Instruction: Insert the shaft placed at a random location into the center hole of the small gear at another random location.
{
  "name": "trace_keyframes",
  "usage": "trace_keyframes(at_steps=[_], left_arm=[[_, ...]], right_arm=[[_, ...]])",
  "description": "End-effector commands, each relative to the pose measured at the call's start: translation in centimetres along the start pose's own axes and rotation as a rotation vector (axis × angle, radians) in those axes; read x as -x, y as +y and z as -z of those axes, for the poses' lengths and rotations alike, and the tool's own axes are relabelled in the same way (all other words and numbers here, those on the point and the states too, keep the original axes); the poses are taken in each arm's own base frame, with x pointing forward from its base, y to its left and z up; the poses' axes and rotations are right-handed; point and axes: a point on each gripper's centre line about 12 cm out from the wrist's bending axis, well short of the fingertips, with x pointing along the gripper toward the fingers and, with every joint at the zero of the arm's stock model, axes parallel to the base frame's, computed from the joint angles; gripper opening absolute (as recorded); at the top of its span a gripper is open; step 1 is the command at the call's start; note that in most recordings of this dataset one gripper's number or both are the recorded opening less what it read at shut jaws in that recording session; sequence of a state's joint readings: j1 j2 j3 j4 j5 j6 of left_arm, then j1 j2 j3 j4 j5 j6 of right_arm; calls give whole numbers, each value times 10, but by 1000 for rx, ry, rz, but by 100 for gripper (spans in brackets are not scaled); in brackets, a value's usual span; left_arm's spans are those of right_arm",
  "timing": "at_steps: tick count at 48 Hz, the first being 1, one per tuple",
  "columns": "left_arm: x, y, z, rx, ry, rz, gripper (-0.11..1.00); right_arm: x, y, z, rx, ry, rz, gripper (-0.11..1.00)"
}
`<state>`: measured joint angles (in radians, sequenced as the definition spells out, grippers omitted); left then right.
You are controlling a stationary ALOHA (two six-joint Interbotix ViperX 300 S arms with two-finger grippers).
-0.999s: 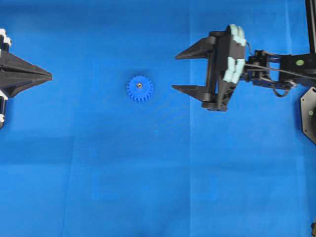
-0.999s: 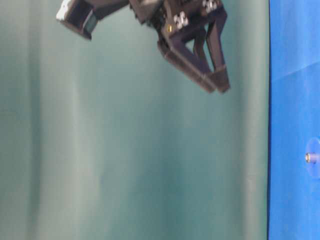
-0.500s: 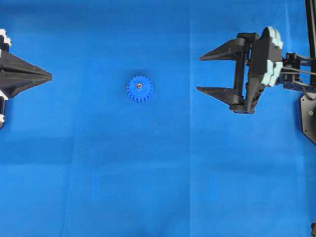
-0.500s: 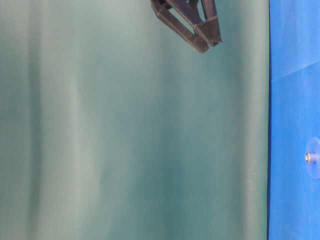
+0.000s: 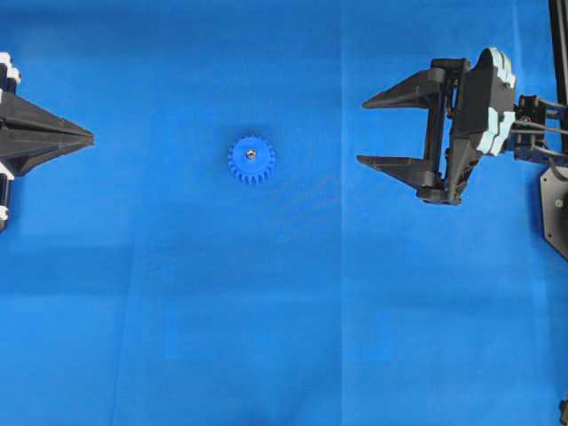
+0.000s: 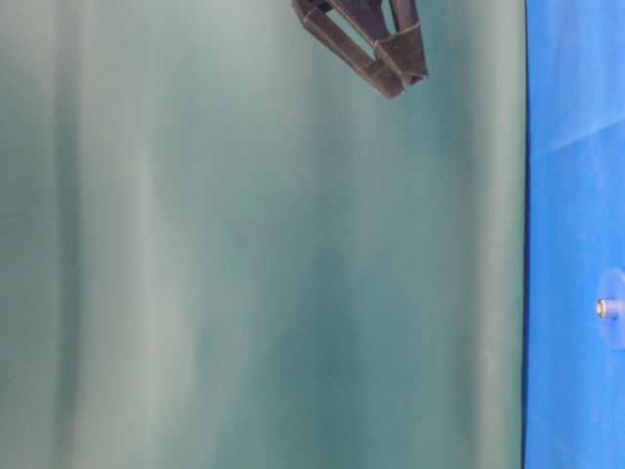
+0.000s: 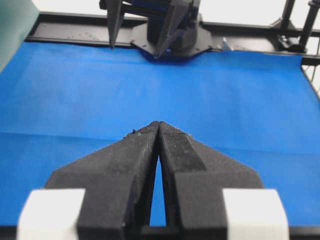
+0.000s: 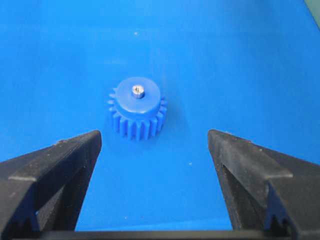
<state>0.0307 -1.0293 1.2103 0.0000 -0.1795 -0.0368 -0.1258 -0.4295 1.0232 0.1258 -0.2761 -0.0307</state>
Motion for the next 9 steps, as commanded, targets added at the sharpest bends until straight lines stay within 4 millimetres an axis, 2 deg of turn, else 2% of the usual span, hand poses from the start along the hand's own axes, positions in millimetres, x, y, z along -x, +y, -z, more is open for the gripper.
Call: trace_keyframes(at_steps=[1,9], left_arm=[[-1,0,-4,-2,-11,2,0],[-1,0,-4,-2,-12,1,0]], right_arm=[[1,0,-6,-4,-26,-1,80],[1,0,-7,-4,-28,-1,80]])
